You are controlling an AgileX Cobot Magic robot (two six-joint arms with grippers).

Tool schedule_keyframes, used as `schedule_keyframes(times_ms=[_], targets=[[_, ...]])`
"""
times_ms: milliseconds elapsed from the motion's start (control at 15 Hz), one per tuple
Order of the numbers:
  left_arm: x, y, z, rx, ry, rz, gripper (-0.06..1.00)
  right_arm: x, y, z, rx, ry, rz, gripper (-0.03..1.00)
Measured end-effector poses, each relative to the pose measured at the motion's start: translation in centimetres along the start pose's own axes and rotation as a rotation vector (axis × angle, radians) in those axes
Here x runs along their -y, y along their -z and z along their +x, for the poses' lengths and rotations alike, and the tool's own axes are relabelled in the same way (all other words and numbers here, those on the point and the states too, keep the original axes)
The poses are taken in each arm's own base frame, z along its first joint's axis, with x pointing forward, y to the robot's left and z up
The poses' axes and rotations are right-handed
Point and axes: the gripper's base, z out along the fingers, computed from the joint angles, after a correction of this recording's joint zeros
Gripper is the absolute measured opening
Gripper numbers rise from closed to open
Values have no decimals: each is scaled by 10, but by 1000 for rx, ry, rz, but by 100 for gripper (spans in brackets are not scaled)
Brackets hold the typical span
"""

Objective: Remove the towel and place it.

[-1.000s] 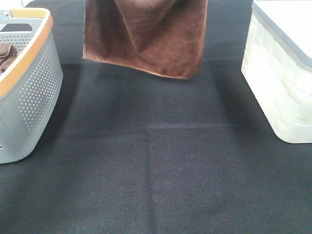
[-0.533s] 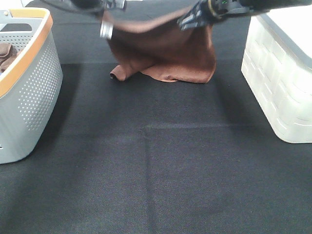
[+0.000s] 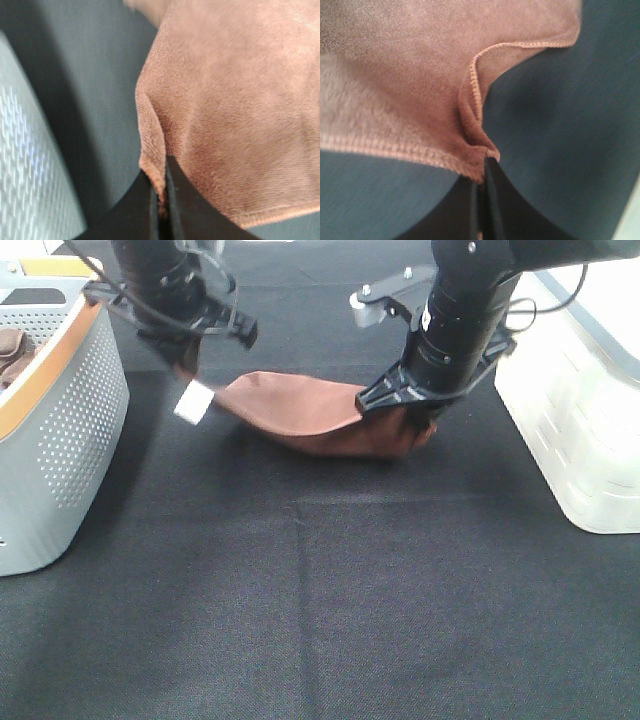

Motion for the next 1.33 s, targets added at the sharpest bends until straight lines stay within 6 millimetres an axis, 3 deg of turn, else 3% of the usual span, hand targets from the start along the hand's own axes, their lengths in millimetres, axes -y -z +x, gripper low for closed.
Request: schedule_keyframes(times_ms=[200, 267, 533, 733, 1067, 1200, 1333], targets=[[18, -28, 17, -124, -15, 66, 0, -3, 1, 13, -145, -26, -30, 0], [18, -28, 17, -124, -15, 66, 0, -3, 1, 13, -145, -26, -30, 0], [53, -63, 68, -333, -106, 86, 0, -11, 5, 28, -322, -63, -119, 0], [62, -72, 87, -401, -136, 77, 0, -19, 9, 35, -408, -86, -205, 2], [59, -63, 95, -406, -150, 85, 1, -22, -4, 42, -519, -53, -211, 39], [59, -56, 94, -388, -163, 90, 3, -23, -6, 43, -524, -47, -213, 43], [59, -55, 94, -388, -185, 102, 20, -23, -7, 43, -526, -43, -214, 50]])
